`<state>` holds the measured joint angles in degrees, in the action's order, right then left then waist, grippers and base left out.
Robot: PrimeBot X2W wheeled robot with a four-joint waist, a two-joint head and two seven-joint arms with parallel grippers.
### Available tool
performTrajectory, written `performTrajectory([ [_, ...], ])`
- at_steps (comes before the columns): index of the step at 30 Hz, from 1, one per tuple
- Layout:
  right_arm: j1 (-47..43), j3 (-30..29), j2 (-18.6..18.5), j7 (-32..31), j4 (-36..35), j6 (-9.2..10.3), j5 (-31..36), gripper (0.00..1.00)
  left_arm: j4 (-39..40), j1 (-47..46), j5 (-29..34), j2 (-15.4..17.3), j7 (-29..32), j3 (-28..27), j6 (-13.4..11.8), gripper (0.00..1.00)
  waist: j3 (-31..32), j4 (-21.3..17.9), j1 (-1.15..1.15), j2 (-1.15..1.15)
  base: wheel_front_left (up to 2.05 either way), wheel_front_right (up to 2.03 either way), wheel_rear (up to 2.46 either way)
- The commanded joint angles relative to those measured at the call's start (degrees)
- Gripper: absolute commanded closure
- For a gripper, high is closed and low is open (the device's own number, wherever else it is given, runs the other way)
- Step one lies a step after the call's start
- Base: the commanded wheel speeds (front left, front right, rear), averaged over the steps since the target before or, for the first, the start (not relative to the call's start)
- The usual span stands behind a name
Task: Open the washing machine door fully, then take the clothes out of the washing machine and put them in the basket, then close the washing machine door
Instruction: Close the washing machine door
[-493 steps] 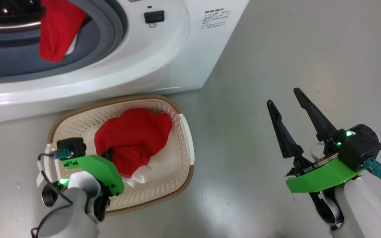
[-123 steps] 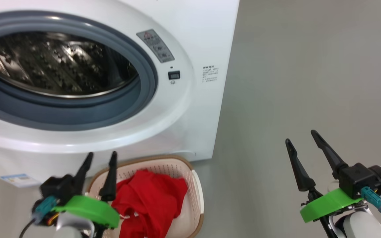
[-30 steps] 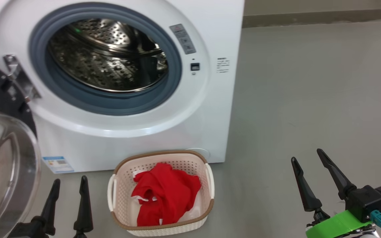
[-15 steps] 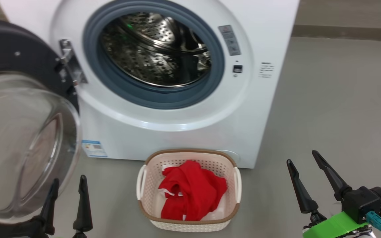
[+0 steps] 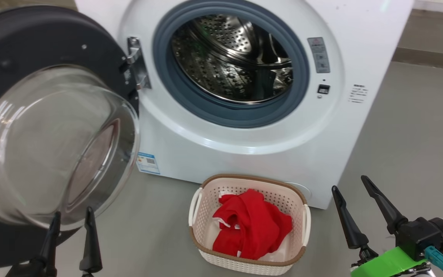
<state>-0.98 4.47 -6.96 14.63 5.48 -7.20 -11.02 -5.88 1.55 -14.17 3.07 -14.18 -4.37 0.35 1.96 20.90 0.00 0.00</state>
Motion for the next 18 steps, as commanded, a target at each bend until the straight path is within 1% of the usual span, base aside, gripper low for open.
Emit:
performTrajectory([
  [1,1.20,1.36,-0.47,0.37,-1.51,-0.29,-0.52,0.00,2.00,-0.74,0.04,1.16,-0.08,-2.24,-0.62,0.00,0.28,1.67,0.00,0.00,0.00,0.00,0.00],
  [8,1.39,2.28,-0.46,0.37,-1.48,-0.29,-0.71,0.00,2.48,-0.65,0.04,1.49,0.20,-2.52,-1.47,0.00,0.38,2.47,0.00,0.00,0.00,0.00,0.00],
  [14,1.34,2.82,-1.12,0.37,-1.32,-0.29,-0.98,0.00,2.59,-0.10,-0.20,1.35,0.12,-2.32,-2.20,0.00,0.19,2.08,0.00,0.00,0.00,0.00,0.00],
  [15,1.34,2.83,-1.16,0.37,-1.31,-0.29,-0.98,0.00,2.56,-0.07,-0.22,1.35,0.10,-2.27,-2.27,0.11,0.16,1.98,0.00,0.00,0.00,0.00,0.00],
  [16,1.37,2.86,-1.18,0.37,-1.30,-0.29,-0.98,0.00,2.53,-0.07,-0.27,1.36,0.09,-2.26,-2.31,0.55,0.14,1.87,0.00,0.00,0.00,0.00,0.00],
  [17,1.40,2.88,-1.19,0.37,-1.29,-0.29,-0.98,0.00,2.48,-0.11,-0.20,1.50,0.09,-2.30,-2.42,0.85,0.12,1.77,0.00,0.00,0.00,0.00,0.00],
  [18,1.43,2.88,-1.19,0.37,-1.30,-0.29,-0.98,0.00,2.54,-0.25,0.01,1.76,0.07,-2.39,-2.60,1.00,0.10,1.69,0.00,0.00,0.00,0.00,0.00],
])
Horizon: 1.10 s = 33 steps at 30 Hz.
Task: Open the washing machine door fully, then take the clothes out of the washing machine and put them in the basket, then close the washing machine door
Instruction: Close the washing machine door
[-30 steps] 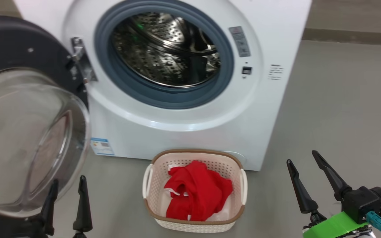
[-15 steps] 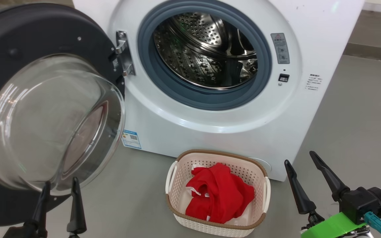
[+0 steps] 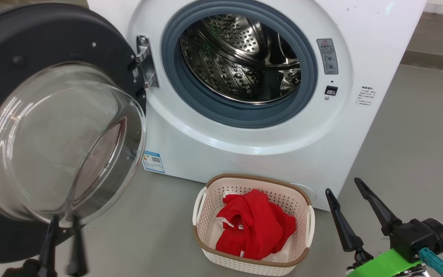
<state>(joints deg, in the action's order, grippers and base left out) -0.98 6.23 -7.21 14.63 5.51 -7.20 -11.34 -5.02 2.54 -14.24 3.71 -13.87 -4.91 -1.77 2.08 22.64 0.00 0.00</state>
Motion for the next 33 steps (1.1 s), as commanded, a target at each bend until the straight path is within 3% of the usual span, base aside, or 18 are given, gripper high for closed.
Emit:
performTrajectory([
  [1,1.47,1.10,-0.92,0.37,-1.35,-0.29,-0.66,0.00,2.03,-1.50,0.29,1.35,-0.32,-2.14,-0.82,1.00,-0.04,-0.12,0.00,0.00,0.00,0.00,0.00],
  [7,1.24,0.86,-0.91,0.37,-1.34,-0.29,-0.51,0.00,8.23,-5.42,1.25,3.56,-0.76,-4.81,-2.61,1.00,-0.07,-0.02,0.00,0.00,0.00,0.00,0.00],
  [13,1.17,1.09,-1.37,0.37,-1.18,-0.29,-0.40,0.00,14.56,-13.43,3.42,8.70,0.94,-9.42,-6.38,1.00,-0.13,0.04,0.00,0.00,0.00,0.00,0.00],
  [16,1.44,1.28,-1.74,0.37,-1.18,-0.29,-0.42,0.00,14.31,-18.77,2.91,12.26,1.94,-12.47,-7.11,1.00,-0.25,-0.29,0.00,0.00,0.00,0.00,0.00],
  [20,1.41,1.08,-2.04,0.37,-1.29,-0.29,-0.36,0.00,11.39,-24.55,1.50,16.11,3.20,-15.64,-7.53,1.00,-0.49,-0.66,0.00,0.00,0.00,0.00,0.00],
  [24,1.11,1.09,-2.21,0.37,-1.25,-0.29,-0.29,0.00,5.28,-30.51,-6.80,15.29,5.70,-19.59,-7.18,1.00,-0.87,-0.89,0.00,0.00,0.00,0.00,0.00],
  [28,1.40,1.41,-2.56,0.37,-1.33,-0.29,-0.27,0.00,-3.17,-35.04,-12.22,16.89,9.53,-23.01,-7.21,1.00,-1.58,-1.30,0.00,0.00,0.00,0.00,0.00],
  [33,1.85,1.48,-3.22,0.37,-1.38,-0.29,-0.27,0.00,-12.49,-38.57,-14.12,20.52,14.97,-24.48,-8.24,1.00,-2.36,-1.53,0.00,0.00,0.00,0.00,0.00],
])
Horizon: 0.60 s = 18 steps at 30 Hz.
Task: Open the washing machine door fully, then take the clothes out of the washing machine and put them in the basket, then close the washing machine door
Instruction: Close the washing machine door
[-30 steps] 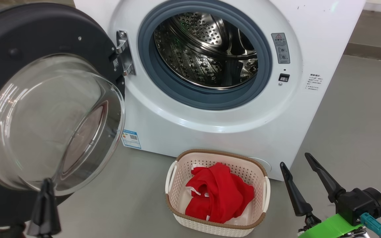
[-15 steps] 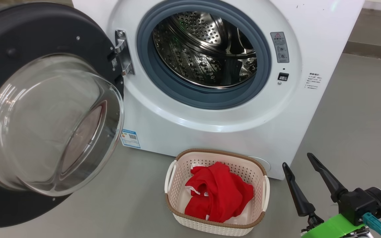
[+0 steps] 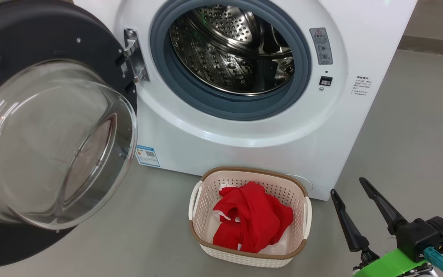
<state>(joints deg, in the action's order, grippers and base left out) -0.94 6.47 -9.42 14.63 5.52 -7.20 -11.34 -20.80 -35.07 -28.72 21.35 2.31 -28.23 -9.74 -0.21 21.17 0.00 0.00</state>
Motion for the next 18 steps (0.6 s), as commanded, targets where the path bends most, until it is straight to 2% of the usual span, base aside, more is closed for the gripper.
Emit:
performTrajectory([
  [1,1.89,1.22,-1.16,0.37,-1.38,-0.29,-0.27,0.00,0.66,-2.01,-0.63,3.55,0.70,-1.62,-0.51,1.00,-0.21,-0.09,0.00,0.00,0.00,0.00,0.00],
  [7,1.82,1.30,-1.44,0.37,-1.34,-0.29,-0.28,0.00,-11.26,-6.80,-4.24,7.45,8.34,-3.23,-0.89,1.00,-0.57,-0.21,0.00,0.00,0.00,0.00,0.00],
  [11,1.75,1.69,-1.64,0.37,-1.25,-0.29,-0.37,0.00,-17.45,-9.16,-8.41,7.93,16.03,-3.86,0.54,1.00,-0.74,-0.22,0.00,0.00,0.00,0.00,0.00],
  [18,2.07,2.16,-2.13,0.37,-1.39,-0.29,-0.44,0.00,-20.99,-11.08,-12.68,8.42,20.36,-5.07,3.70,1.00,-1.28,-0.45,0.00,0.00,0.00,0.00,0.00],
])
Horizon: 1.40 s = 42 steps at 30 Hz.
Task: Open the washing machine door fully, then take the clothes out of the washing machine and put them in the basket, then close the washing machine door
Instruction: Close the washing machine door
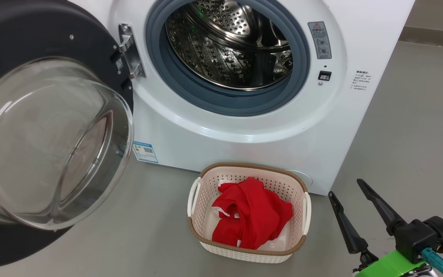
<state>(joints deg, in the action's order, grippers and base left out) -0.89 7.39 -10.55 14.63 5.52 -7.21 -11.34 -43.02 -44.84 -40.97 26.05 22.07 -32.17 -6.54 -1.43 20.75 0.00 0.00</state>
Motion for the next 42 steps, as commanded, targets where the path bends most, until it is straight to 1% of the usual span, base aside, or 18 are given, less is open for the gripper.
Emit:
performTrajectory([
  [1,2.03,1.30,-1.04,0.37,-1.37,-0.28,-0.46,0.00,0.93,-1.27,-0.92,3.65,1.57,-1.11,0.92,1.00,-0.11,-0.03,0.00,0.00,0.00,0.00,0.00],
  [4,2.03,1.40,-1.09,0.37,-1.29,-0.28,-0.48,0.00,0.89,-0.45,-1.31,3.89,3.96,-0.25,2.45,1.00,-0.25,-0.07,0.00,0.00,0.00,0.00,0.00],
  [9,2.10,1.56,-1.04,0.37,-1.20,-0.28,-0.59,0.00,2.25,1.06,-3.09,3.32,8.11,0.21,4.55,1.00,-0.27,-0.19,0.00,0.00,0.00,0.00,0.00],
  [13,2.07,1.60,-0.85,0.37,-1.18,-0.28,-0.61,0.00,4.88,2.93,-4.98,2.26,11.54,0.12,5.89,1.00,-0.26,-0.25,0.00,0.00,0.00,0.00,0.00],
  [17,2.03,1.54,-0.61,0.37,-1.19,-0.28,-0.60,0.00,8.77,5.45,-6.87,0.78,14.39,-0.32,6.61,1.00,-0.43,-0.28,0.00,0.00,0.00,0.00,0.00],
  [23,1.92,1.30,-0.47,0.37,-1.08,-0.28,-0.68,0.00,15.94,9.01,-10.48,-2.97,17.87,-1.62,6.38,1.00,-0.63,0.06,0.00,0.00,0.00,0.00,0.00],
  [24,1.92,1.30,-0.47,0.37,-1.08,-0.28,-0.68,0.00,15.94,9.01,-10.48,-2.97,17.87,-1.62,6.38,1.00,-0.63,0.06,0.00,0.00,0.00,0.00,0.00],
  [25,1.90,1.29,-0.47,0.37,-1.06,-0.28,-0.69,0.00,17.22,9.51,-11.16,-3.68,18.51,-1.81,6.25,1.00,-0.62,0.14,0.00,0.00,0.00,0.00,0.00],
  [30,1.95,1.25,-0.42,0.37,-1.02,-0.28,-0.74,0.00,23.77,11.81,-14.26,-6.86,21.56,-2.71,5.06,1.00,-0.50,0.46,0.00,0.00,0.00,0.00,0.00],
  [31,1.95,1.22,-0.41,0.37,-1.04,-0.28,-0.74,0.00,26.38,12.79,-15.15,-7.95,22.64,-2.89,4.46,1.00,-0.48,0.58,0.00,0.00,0.00,0.00,0.00],
  [42,2.30,1.39,-0.35,0.37,-1.00,-0.28,-0.77,0.00,38.33,17.18,-19.61,-13.63,27.55,-2.82,2.24,1.00,-1.15,0.53,0.00,0.00,0.00,0.00,0.00],
])
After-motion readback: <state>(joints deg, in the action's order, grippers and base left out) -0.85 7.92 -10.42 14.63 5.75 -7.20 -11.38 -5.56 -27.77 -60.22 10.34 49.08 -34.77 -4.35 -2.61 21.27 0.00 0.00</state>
